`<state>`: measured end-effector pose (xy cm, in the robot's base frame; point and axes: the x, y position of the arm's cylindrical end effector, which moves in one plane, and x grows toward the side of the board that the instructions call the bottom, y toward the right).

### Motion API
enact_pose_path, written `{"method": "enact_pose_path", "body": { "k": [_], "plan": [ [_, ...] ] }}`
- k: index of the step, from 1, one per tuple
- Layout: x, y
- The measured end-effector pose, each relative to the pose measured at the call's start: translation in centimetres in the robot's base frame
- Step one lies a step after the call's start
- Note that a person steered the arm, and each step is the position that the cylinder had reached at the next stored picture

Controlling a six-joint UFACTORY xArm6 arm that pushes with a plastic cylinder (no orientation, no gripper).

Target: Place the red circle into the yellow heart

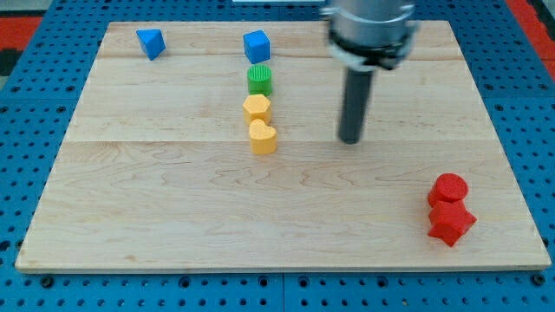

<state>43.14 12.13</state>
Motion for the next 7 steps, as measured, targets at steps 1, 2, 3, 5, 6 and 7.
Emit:
{"method": "enact_pose_path", "body": {
  "k": [1,2,3,5,6,7],
  "plan": [
    [-0.7,5.9],
    [2.8,12.2],
    [6.5,16.8],
    [11.5,14.5],
    [11.6,9.9],
    [8.7,1.3]
  ]
}}
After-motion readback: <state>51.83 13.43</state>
